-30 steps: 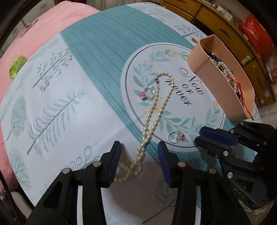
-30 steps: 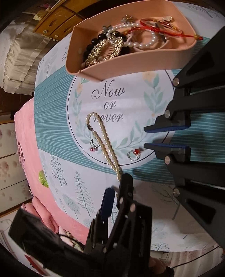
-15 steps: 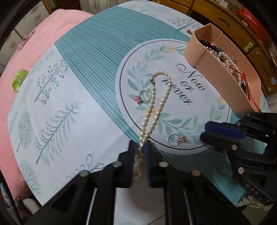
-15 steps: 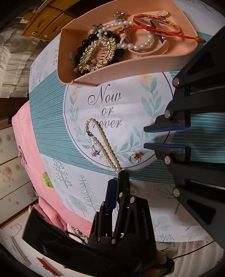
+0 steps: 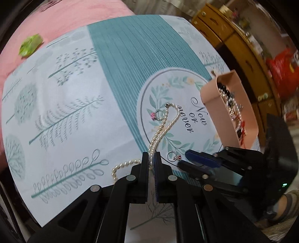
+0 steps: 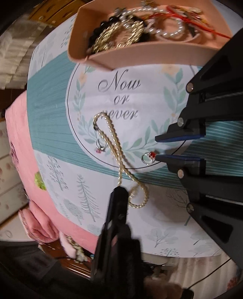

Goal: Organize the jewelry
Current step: 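Lift the pearl necklace into the pink tray and open the left gripper while the right carries the ring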

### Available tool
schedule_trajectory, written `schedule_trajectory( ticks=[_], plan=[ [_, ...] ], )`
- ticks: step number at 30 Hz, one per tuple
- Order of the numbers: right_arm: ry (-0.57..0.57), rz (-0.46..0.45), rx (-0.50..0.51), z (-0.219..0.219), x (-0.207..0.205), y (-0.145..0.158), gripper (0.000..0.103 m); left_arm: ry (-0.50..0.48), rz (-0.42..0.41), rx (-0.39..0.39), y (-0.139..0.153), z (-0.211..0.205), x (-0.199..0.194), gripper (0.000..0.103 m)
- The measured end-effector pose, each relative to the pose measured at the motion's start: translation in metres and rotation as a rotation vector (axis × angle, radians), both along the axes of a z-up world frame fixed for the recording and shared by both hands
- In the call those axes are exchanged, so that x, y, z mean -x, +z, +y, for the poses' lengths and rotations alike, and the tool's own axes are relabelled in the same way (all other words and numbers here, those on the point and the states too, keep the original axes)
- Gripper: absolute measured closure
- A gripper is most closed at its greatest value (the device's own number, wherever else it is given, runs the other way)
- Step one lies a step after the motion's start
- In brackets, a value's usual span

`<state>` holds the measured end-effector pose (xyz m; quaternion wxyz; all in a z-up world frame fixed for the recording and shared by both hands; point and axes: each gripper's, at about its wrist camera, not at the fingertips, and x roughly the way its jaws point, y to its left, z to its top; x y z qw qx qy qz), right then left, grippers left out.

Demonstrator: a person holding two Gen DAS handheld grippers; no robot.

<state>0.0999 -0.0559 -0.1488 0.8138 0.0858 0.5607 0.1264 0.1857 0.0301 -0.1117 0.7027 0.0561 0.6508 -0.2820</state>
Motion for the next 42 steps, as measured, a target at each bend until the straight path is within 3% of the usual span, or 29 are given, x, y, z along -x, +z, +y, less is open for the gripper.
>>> schedule_trajectory(
  ticks=[15,16,24,29,42],
  plan=[
    [0.274,-0.145,0.325,0.048,0.005,0.002,0.084,0.204,0.009,0.134,0.032,0.074,0.008,0.1],
    [0.278,-0.141,0.314,0.048,0.005,0.002,0.089,0.21,0.009,0.138,0.035,0.076,0.009,0.1],
    [0.224,-0.13,0.235,0.035,0.007,0.019,0.089,0.248,-0.013,0.181,0.066,0.076,0.014,0.1],
    [0.162,-0.134,0.161,0.013,0.013,0.043,0.089,0.244,-0.057,0.212,0.102,0.065,0.018,0.1],
    [-0.006,-0.211,0.091,-0.082,0.051,0.11,0.089,0.173,-0.177,0.304,0.201,-0.012,0.04,0.1]
  ],
)
